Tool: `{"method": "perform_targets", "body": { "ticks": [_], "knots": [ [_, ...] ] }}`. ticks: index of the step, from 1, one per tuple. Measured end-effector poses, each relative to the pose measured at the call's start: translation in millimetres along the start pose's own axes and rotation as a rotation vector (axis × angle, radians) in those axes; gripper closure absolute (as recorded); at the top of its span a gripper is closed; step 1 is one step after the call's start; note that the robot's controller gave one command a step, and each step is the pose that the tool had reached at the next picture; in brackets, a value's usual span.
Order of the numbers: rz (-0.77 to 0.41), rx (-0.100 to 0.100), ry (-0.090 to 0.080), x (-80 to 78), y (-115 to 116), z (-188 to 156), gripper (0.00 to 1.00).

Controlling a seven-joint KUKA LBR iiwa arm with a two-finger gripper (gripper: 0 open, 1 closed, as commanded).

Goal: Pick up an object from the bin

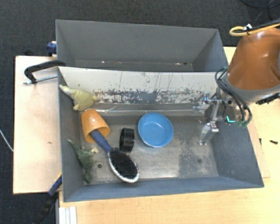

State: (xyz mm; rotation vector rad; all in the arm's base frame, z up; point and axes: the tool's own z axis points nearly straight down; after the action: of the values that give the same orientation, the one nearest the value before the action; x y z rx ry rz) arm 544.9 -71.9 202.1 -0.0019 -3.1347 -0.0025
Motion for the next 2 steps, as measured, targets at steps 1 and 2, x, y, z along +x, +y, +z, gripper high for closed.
{"method": "perform_targets", "body": {
  "ticks": [1,2],
  "knots": [
    [-0.053,-0.002,-0.001,-42.3,42.2,86.8,0.00],
    [-0.142,0.009,-0.013,-51.5,83.0,125.0,0.00]
  ]
}}
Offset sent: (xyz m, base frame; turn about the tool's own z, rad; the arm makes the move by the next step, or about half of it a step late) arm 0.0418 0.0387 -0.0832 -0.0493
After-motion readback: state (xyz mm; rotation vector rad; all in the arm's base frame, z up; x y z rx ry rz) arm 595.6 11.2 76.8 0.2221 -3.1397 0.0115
